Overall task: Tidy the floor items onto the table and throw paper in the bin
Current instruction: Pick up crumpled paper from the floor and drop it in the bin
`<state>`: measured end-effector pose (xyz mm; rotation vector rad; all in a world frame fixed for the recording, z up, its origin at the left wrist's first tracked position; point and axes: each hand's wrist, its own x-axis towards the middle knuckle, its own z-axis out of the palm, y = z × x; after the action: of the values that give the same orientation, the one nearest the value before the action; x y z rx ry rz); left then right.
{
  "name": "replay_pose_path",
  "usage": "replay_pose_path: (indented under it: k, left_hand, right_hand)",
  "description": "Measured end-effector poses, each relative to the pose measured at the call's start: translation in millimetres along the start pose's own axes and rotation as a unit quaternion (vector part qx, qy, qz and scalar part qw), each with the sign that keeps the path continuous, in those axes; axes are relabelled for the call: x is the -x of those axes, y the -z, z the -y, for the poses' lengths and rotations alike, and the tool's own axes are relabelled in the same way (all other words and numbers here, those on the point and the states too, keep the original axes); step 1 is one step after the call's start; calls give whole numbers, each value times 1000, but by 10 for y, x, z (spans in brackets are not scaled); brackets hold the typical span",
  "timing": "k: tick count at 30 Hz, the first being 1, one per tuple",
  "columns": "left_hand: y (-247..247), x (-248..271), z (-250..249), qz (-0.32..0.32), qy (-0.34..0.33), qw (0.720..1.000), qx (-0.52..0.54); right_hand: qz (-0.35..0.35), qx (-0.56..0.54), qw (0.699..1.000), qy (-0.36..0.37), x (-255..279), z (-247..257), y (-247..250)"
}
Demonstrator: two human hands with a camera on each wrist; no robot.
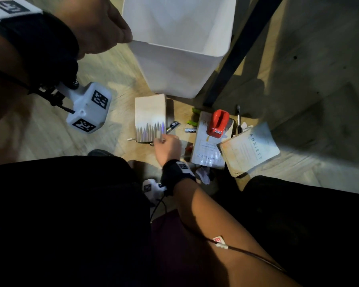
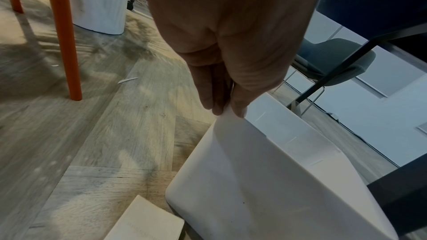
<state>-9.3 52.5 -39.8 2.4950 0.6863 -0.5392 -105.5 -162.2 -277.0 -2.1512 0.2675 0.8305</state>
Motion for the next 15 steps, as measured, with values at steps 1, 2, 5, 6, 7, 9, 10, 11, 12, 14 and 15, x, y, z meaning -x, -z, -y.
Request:
replay_pose_path:
  k: [1,2,5,6,7,9,10,11,12,14,15]
  left_hand:
    - [29,-130,-83,-17,-6,999,36]
    - [-89,-192,-277,-33,21,998,39]
    - [-169,-178,-362,-73,-16,997,35]
    - [-153,-234,-301,-74,-6,997,38]
    - [-139,-248,-268,-69,-3,997,36]
    - [-158,-217,-322,-75,-19,997,26]
    - [-150,-230,-340,-80,-22,996,20]
    - [-134,-229,-345,-80,-28,996,19]
    - [-118,-213,-333,-79,-30,996,15]
    - [-119,-227,-307,-74,-25,997,10]
    - [-131,-239,-304,-74,-30,997,9]
  right_hand:
    - [-20,25,999,-4,-77,-90,103]
    - [-53,45,998,-3,-153,-171,232]
    - [-243,23,969,-32,-384,-290,731]
    - [-290,35,956,-42,-458,-287,900]
    - [-300,71,950,-56,-518,-284,1038]
    - [-242,109,961,-71,-668,-304,1233]
    - [-202,131,968,-69,-747,-328,1294]
    - [-164,157,972,-65,-852,-379,1336]
    - [-134,177,973,-65,-937,-414,1380]
    - [-109,187,974,-65,-1006,-402,1413]
    - [-111,187,974,-61,-1001,-384,1398]
